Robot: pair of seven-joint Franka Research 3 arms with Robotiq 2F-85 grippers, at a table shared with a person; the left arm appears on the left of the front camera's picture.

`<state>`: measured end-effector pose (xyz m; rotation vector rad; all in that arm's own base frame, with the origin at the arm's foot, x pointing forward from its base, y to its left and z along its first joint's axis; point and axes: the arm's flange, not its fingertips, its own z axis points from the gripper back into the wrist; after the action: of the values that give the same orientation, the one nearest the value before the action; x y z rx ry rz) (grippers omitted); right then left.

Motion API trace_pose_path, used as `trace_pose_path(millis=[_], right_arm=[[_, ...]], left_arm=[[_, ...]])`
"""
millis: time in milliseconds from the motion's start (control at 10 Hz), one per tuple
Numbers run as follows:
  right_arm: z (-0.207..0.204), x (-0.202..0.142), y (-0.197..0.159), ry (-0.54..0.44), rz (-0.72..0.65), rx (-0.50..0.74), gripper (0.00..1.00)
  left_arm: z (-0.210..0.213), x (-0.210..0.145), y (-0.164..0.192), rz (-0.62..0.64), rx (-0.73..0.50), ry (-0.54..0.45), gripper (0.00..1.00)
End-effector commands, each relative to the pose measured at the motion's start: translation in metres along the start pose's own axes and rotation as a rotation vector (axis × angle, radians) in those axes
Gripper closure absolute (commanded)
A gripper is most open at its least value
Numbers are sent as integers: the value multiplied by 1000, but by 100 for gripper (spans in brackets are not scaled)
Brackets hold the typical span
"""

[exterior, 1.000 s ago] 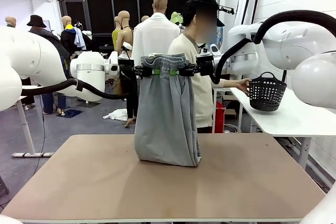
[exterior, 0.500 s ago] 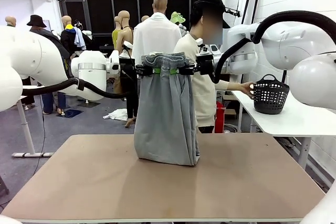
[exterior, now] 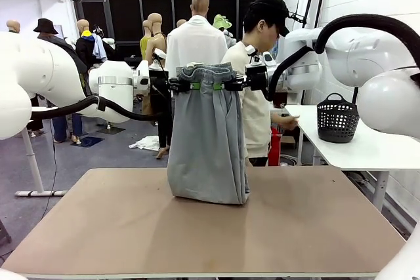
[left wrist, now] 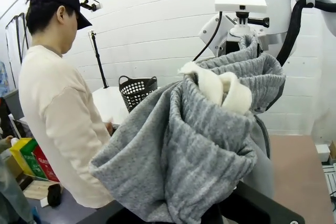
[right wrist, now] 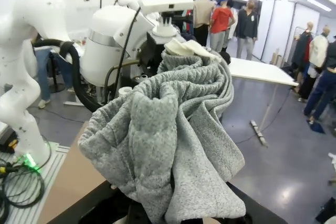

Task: Fold the training pants.
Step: Fold the Training pants in half.

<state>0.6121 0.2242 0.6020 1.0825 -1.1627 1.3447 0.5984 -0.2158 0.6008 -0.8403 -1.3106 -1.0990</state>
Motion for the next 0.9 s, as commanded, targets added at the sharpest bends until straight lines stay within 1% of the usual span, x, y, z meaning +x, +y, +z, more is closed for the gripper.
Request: trace_pose_path(millis=[0, 200, 400, 500, 600, 700, 800], right_arm=[[-7, 19, -48, 47, 34, 8, 100], [-2, 30, -86, 69, 66, -15, 100], [-8, 34, -118, 89, 102, -26, 100], [-8, 36, -122, 99, 114, -33, 100], [-9, 30, -124, 108, 112, -29, 100], [-11, 18, -121, 118, 97, -22, 100], [-12, 4, -111, 113, 63, -18, 100]], left_arm=[[-9, 22, 25, -27, 53, 40, 100], [-15, 35, 36, -39, 131, 56, 100], [-19, 42, 60, -57, 181, 72, 100], [-22, 43, 64, -59, 190, 73, 100], [-21, 37, 67, -51, 195, 77, 100], [-19, 26, 68, -36, 187, 76, 100], [-16, 11, 64, 3, 174, 70, 100]])
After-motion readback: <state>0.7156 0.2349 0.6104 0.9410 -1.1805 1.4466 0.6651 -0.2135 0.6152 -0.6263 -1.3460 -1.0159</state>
